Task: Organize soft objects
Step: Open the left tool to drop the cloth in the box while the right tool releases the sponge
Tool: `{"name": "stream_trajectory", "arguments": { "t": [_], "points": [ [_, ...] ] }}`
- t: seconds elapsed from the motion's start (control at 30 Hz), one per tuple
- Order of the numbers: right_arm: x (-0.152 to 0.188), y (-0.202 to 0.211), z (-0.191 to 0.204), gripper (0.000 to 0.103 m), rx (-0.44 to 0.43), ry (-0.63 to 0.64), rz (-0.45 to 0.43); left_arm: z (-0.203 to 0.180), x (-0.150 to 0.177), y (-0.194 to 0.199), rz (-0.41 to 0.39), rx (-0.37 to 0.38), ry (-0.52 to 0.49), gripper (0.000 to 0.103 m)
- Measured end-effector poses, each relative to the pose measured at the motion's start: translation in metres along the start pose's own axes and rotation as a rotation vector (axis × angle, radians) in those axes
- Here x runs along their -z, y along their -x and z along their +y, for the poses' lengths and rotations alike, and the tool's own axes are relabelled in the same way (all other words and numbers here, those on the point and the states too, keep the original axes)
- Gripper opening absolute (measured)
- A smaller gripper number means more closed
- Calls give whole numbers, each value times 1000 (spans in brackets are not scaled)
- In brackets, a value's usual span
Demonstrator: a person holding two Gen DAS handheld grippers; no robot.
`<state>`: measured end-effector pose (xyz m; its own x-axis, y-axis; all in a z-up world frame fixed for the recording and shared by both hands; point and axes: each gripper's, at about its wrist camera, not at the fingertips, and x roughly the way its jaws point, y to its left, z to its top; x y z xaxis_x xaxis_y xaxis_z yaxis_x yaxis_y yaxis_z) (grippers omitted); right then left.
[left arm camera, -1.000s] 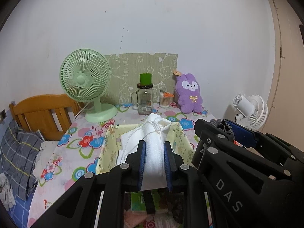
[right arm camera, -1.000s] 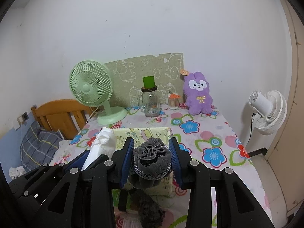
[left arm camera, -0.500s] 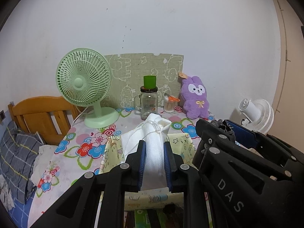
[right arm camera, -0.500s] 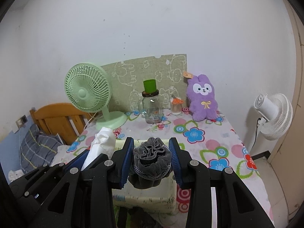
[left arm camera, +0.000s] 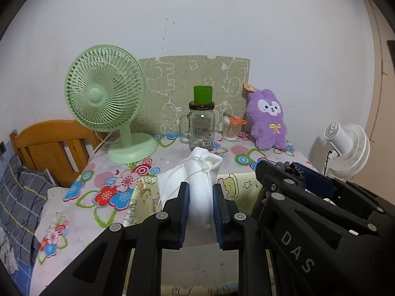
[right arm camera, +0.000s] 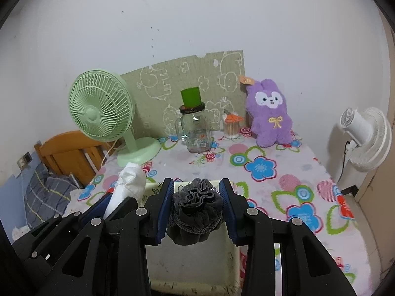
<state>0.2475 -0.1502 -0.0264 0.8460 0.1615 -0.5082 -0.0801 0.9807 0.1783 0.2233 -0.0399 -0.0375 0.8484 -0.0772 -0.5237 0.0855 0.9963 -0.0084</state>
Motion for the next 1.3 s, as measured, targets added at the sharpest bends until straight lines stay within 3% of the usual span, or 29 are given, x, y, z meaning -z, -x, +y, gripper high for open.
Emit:
{"name": "stream_trajectory", "arguments": {
  "t": [0.27, 0.47, 0.5, 0.53, 0.6, 0.73, 1.1, 1.3],
  "points": [
    [6, -35, -6, 42, 8, -26, 58, 5, 5, -28, 69, 16, 26, 24],
    [9, -45, -6, 45, 0, -24, 75, 8, 8, -35, 104, 6, 48, 48],
    [9, -45, -4, 53, -2, -15, 78, 8, 9, -35, 110, 4, 50, 56],
    [9, -45, -4, 68, 4, -7, 74, 8, 9, -34, 107, 7, 52, 62],
    [8, -40, -2, 83, 18, 4, 43, 8, 9, -30, 98, 5, 54, 67],
    [5, -35, 0, 91, 16, 21, 38, 8, 6, -26, 93, 0, 56, 81],
    [2, -7, 4, 100, 25, 49, 9, 6, 4, -1, 69, 2, 67, 92],
    [-1, 15, 8, 101, 26, 64, -10, 5, 3, 18, 50, 8, 72, 93]
  ]
}}
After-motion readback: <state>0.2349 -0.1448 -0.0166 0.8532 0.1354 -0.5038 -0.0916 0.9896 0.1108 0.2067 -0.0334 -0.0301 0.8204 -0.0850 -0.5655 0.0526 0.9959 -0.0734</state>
